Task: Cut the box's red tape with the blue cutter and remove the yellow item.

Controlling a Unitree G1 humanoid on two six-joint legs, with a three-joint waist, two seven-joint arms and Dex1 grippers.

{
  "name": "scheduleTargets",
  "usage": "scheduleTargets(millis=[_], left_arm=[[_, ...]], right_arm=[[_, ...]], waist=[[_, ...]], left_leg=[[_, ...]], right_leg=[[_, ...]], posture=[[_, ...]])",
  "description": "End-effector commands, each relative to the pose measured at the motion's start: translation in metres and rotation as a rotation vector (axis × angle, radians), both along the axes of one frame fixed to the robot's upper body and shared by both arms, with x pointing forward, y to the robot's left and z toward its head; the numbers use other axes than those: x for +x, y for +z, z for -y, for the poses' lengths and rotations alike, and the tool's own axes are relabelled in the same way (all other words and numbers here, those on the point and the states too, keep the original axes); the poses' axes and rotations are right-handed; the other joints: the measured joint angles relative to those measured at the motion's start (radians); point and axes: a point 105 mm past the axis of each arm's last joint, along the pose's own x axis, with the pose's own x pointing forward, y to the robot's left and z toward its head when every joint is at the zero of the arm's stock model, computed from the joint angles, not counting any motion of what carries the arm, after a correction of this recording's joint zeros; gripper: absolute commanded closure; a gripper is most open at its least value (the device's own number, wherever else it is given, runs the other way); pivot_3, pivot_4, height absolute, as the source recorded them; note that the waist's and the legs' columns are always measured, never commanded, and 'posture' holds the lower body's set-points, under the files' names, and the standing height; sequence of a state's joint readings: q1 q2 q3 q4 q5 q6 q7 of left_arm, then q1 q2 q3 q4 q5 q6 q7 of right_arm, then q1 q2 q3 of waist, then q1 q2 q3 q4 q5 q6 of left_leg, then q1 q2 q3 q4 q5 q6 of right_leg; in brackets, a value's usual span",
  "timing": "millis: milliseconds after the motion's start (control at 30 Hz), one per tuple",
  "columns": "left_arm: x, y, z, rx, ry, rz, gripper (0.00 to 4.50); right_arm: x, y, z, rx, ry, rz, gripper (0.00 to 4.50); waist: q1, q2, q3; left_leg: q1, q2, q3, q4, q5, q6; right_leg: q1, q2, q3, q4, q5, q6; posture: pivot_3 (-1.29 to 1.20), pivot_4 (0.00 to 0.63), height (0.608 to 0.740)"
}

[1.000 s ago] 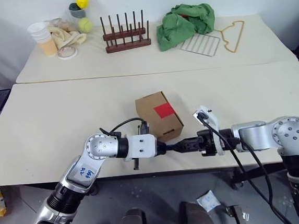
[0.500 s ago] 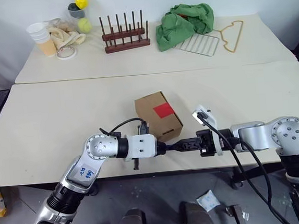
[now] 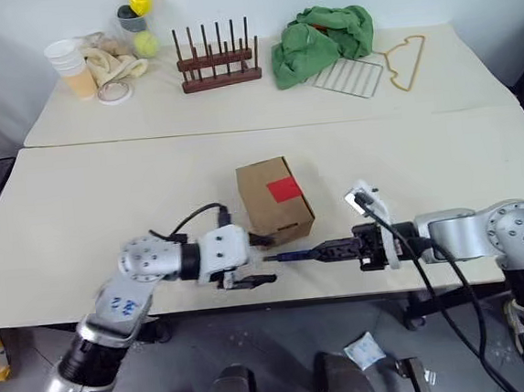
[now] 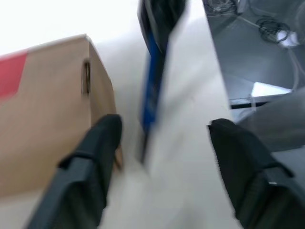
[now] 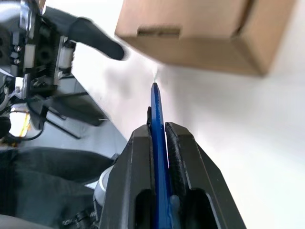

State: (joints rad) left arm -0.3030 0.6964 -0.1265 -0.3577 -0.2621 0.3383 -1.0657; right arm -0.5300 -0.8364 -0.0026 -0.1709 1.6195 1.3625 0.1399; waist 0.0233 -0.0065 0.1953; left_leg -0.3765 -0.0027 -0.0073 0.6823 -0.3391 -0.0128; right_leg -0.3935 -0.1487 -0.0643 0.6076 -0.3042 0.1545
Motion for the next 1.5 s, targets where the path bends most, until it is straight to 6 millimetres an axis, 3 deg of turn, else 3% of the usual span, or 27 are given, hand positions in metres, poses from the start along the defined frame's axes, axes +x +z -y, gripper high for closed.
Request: scheduleTargets(millis=[33, 133, 200, 267, 333, 500, 600, 767, 1000, 1500], left_arm=[[-0.004, 0.023, -0.029, -0.071, 0.049, -0.026, 1.22], [0.003, 0.036, -0.048, -0.156, 0.121, -0.067, 1.22], [0.023, 0.048, -0.06, -0.248, 0.234, -0.057, 1.22], [0.038, 0.056, -0.06, -0.328, 0.274, -0.064, 1.61], [0.054, 0.06, -0.048, -0.378, 0.278, -0.069, 2.14], [0.083, 0.067, -0.003, -0.395, 0.219, -0.077, 3.69], [0.095, 0.065, 0.014, -0.337, 0.188, -0.052, 4.46], [0.113, 0.05, 0.028, -0.181, 0.188, 0.011, 4.5], [0.124, 0.042, 0.037, -0.121, 0.196, 0.058, 4.5], [0.116, 0.034, 0.04, -0.123, 0.213, 0.031, 4.5]], right_arm=[[-0.012, 0.021, 0.02, 0.016, 0.011, 0.05, 4.39], [-0.021, 0.029, 0.039, -0.002, -0.013, 0.071, 4.39], [-0.029, 0.033, 0.063, -0.063, -0.072, 0.093, 4.39], [-0.032, 0.04, 0.082, -0.108, -0.135, 0.133, 4.39], [-0.027, 0.054, 0.095, -0.114, -0.204, 0.221, 4.39], [-0.01, 0.076, 0.099, -0.142, -0.304, 0.404, 4.39], [0.004, 0.089, 0.088, -0.138, -0.34, 0.483, 4.39], [0.024, 0.103, 0.054, -0.142, -0.363, 0.575, 4.39], [0.042, 0.102, 0.01, -0.138, -0.395, 0.603, 4.39], [0.054, 0.101, -0.008, -0.121, -0.469, 0.604, 4.39]], waist=[[0.004, 0.0, 0.0], [0.008, 0.0, 0.0], [0.016, 0.0, 0.0], [0.02, 0.0, 0.0], [0.021, 0.0, 0.0], [0.021, -0.001, 0.001], [0.007, -0.001, 0.001], [-0.007, -0.001, 0.001], [0.002, -0.001, 0.001], [0.001, -0.001, 0.001]], left_leg=[[0.0, 0.0, 0.0, 0.0, 0.0, 0.0], [-0.001, -0.001, -0.001, 0.0, 0.0, 0.001], [-0.001, -0.001, -0.001, 0.001, -0.001, 0.001], [-0.001, -0.001, -0.001, 0.001, -0.001, 0.002], [-0.001, -0.001, 0.0, 0.001, -0.001, 0.002], [0.0, -0.001, 0.002, 0.001, 0.0, 0.002], [-0.001, -0.001, 0.004, 0.001, 0.0, 0.002], [-0.001, -0.001, 0.004, 0.0, 0.001, 0.001], [-0.003, -0.001, 0.004, 0.001, 0.001, 0.001], [-0.005, -0.001, 0.003, 0.002, 0.001, 0.002]], right_leg=[[0.0, 0.0, 0.0, 0.0, 0.0, 0.0], [0.001, 0.0, -0.001, -0.001, 0.0, 0.0], [0.001, 0.0, -0.001, -0.002, 0.0, 0.001], [0.001, 0.0, -0.001, -0.002, 0.001, 0.001], [0.001, 0.0, -0.001, -0.001, 0.001, 0.002], [0.001, 0.0, 0.001, -0.002, 0.004, 0.003], [0.0, 0.0, 0.001, -0.002, 0.004, 0.003], [-0.001, 0.0, 0.001, -0.002, 0.004, 0.003], [-0.002, 0.0, 0.0, -0.003, 0.004, 0.003], [-0.003, -0.001, 0.0, -0.002, 0.005, 0.004]], posture=[[0.0, 0.15, 0.74], [0.0, 0.15, 0.74], [0.0, 0.15, 0.74], [0.0, 0.15, 0.74], [0.0, 0.15, 0.74], [0.0, 0.15, 0.74], [0.0, 0.15, 0.74], [0.0, 0.15, 0.74], [0.0, 0.15, 0.74], [0.0, 0.15, 0.74]])
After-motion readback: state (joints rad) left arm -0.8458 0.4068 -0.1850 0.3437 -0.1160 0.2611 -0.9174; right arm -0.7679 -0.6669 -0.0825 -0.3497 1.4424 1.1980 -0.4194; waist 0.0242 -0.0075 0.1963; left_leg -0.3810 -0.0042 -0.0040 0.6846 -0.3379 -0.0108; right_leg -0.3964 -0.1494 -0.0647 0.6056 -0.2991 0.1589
